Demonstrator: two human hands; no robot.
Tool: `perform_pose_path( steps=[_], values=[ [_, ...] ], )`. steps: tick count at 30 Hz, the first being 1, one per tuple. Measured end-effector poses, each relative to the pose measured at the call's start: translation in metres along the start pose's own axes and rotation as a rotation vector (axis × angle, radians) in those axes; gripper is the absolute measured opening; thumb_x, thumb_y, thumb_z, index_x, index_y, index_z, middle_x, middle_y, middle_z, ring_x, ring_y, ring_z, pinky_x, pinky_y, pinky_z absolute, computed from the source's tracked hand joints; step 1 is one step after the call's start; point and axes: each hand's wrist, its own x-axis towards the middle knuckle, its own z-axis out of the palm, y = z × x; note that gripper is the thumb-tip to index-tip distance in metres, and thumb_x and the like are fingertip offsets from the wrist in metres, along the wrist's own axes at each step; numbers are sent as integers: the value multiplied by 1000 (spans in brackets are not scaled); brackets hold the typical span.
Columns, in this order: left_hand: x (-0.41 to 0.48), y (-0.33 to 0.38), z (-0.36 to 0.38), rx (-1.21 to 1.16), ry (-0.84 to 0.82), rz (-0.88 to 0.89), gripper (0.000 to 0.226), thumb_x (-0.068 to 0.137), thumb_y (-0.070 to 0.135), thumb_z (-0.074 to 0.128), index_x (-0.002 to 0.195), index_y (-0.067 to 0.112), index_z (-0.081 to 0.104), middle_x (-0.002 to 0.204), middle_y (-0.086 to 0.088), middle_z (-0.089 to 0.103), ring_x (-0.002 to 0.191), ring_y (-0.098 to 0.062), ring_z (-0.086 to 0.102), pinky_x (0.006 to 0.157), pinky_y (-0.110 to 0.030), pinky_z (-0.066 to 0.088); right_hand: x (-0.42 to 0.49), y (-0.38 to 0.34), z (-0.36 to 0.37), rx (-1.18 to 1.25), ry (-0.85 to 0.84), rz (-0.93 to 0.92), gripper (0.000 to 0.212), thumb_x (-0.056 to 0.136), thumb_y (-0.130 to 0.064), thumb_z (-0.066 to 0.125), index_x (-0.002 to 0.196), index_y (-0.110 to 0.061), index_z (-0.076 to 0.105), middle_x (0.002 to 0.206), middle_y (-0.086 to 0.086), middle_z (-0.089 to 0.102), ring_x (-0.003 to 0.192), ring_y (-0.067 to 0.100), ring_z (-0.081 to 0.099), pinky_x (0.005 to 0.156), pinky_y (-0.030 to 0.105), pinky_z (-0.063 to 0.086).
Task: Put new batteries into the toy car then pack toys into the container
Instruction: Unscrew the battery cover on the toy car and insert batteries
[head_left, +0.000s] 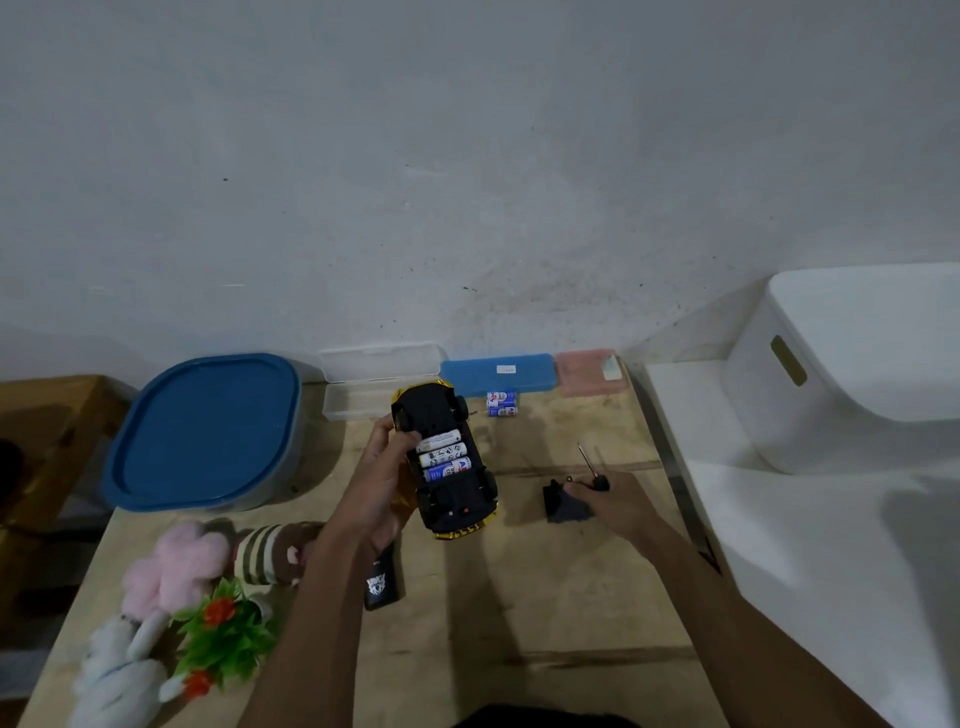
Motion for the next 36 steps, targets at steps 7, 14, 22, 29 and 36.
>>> perform_pose_path(
  steps=[7, 14, 22, 29, 36],
  values=[
    [1, -4, 4, 31, -16, -10, 32, 97, 7, 49, 128, 17, 52, 90, -6, 73, 80, -24, 69, 68, -38, 59, 10, 11, 17, -332, 178, -1, 29, 87, -50, 65, 87, -21, 67, 79, -1, 66, 75, 19, 64, 60, 30, 44],
    [-2, -3, 5, 3, -26, -13, 32, 96, 6, 50, 125, 18, 54, 93, -8, 73, 83, -25, 68, 68, -39, 60, 2, 11, 22, -251, 340, -49, 31, 85, -48, 66, 99, -21, 61, 96, -4, 57, 84, 16, 58, 76, 35, 51],
    [-4, -5, 10, 15, -25, -17, 31, 95, 6, 52, 123, 20, 54, 93, -6, 73, 87, -26, 66, 69, -38, 57, 5, 4, 21, -345, 361, -34, 25, 96, -31, 54, 118, -19, 58, 116, 5, 54, 99, 23, 58, 76, 31, 45],
    [-8, -6, 12, 20, -23, -18, 35, 95, 7, 53, 128, 19, 53, 94, -7, 73, 89, -28, 65, 71, -38, 56, 5, -3, 19, -353, 415, 42, 34, 92, -37, 56, 121, -19, 60, 117, 8, 57, 109, 27, 55, 87, 40, 50],
    [-12, -3, 13, 0, -24, -12, 38, 96, 10, 54, 133, 18, 51, 110, -16, 67, 102, -34, 61, 85, -45, 53, -13, -42, 11, -229, 528, -13, 37, 91, -39, 58, 122, -20, 58, 133, 8, 46, 124, 27, 43, 94, 40, 41]
  ],
)
